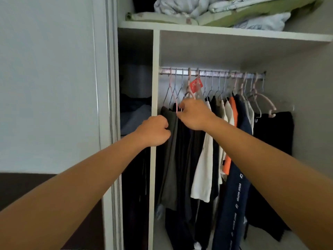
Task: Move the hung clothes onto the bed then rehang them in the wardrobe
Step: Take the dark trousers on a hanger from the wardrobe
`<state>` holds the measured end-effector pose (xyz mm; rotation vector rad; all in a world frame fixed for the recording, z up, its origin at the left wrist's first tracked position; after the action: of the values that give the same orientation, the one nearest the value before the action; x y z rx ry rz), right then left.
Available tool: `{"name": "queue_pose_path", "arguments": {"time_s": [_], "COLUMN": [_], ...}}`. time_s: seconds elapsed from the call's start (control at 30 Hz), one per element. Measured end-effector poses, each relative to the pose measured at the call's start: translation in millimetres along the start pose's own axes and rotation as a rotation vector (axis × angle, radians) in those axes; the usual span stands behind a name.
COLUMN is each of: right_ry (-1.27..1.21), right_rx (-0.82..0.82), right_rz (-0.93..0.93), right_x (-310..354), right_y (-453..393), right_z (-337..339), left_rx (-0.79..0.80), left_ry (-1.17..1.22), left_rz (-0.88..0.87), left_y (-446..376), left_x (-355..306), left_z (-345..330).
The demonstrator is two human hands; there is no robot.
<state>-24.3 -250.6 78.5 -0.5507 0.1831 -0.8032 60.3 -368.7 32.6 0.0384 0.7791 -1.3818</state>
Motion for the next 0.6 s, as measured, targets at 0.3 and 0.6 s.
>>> {"name": "queue_pose_path", "arguments": {"time_s": [0.3,0.6], "right_ry": [0.056,0.145], "right_rx": [-0.064,-0.083], "right_rz": [-0.108,-0.175], "right_x": [2,3], "right_y": [-85,-123], "right_z": [-17,-36], "left_rx": [-0.050,-0.072], "left_ry": [-0.080,-0.137], "left_rz": [-0.025,-0.054], "left_y": [-23,-39], "left_x": [5,7], "left_z": [-13,-15]}}
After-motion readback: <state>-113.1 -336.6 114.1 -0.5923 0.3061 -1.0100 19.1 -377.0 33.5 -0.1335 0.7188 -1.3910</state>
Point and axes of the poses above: each hand's wrist, its own y-axis away from the middle knuckle, its own z-axis out of the back of the hand, x = y × z, the point moved 3 cm from there along -y, towards the middle knuckle, and after that the axes turned 12 degrees about y, right-handed, at the moved point
